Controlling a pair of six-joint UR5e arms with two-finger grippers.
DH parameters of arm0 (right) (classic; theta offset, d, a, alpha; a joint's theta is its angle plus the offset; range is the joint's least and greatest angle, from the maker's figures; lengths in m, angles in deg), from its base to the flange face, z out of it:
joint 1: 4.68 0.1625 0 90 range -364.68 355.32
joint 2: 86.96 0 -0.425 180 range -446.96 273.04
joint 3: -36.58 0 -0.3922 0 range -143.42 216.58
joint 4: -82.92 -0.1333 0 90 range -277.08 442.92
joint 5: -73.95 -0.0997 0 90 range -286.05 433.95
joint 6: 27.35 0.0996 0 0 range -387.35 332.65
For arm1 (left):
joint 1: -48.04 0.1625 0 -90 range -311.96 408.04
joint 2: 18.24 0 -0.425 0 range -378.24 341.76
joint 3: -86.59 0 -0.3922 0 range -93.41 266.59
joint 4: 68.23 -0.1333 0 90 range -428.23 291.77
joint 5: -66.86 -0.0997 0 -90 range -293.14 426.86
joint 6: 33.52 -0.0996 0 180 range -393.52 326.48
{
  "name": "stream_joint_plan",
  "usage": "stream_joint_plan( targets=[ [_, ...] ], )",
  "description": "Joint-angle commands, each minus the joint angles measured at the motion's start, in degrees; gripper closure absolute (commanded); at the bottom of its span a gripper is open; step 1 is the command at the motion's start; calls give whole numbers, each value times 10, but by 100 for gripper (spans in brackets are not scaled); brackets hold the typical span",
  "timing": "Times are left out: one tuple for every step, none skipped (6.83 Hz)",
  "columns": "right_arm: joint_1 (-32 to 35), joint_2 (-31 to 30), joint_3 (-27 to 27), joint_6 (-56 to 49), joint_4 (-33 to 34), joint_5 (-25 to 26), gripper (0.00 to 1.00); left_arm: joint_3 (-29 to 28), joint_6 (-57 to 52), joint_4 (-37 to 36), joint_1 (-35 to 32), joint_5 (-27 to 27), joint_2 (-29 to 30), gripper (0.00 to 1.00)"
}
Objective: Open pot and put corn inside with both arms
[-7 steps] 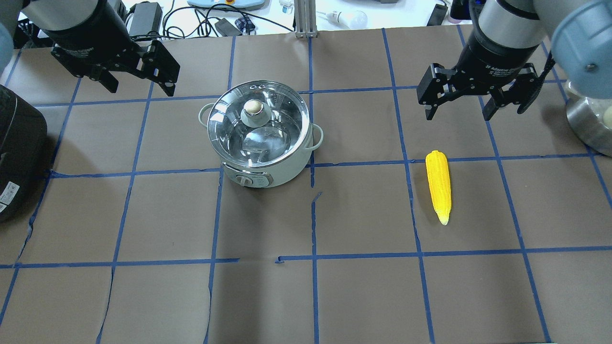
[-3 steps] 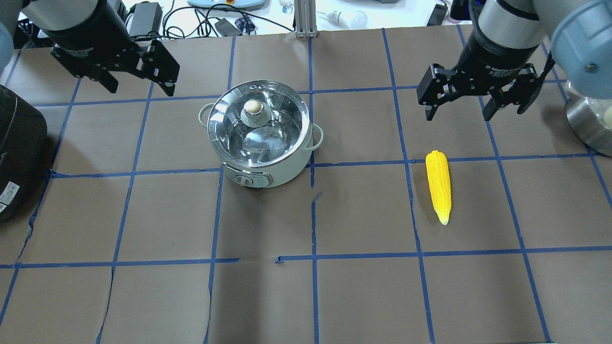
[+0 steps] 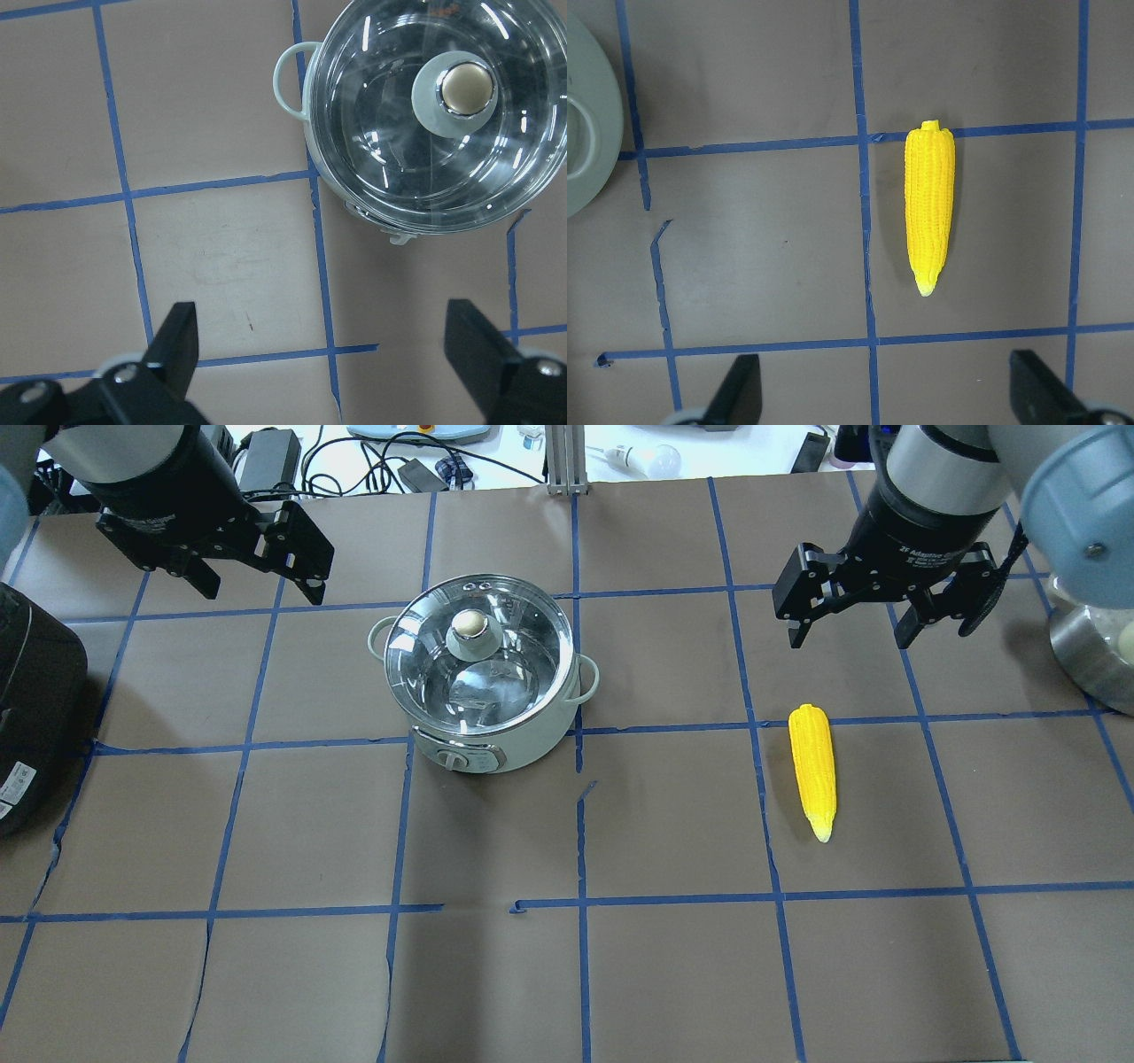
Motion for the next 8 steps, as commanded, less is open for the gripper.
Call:
stream_joint_plan(
  targets=[
    [0, 0, -1, 0, -1, 0, 0, 1, 0, 0, 0, 0, 0, 0],
    [0, 0, -1, 0, -1, 0, 0, 0, 0, 0, 0, -1, 0, 0],
    [0, 0, -1, 0, -1, 0, 0, -5, -2, 0, 0, -1, 9, 0],
    [-1, 0, -1, 0, -1, 5, 0, -7, 31, -6, -8, 7, 21, 0],
    [-1, 1, -1, 0, -1, 6, 0, -6, 94, -42, -37, 19, 40, 0],
    [-1, 0, -1, 0, 0, 6, 0, -4, 128, -82, -60, 19, 74, 0],
    [-1, 0, -1, 0, 0, 6, 0, -4, 162, -131, -87, 20, 109, 0],
    [-1, 1, -1, 0, -1, 6, 0, -4, 171, -164, -97, 19, 135, 0]
  ],
)
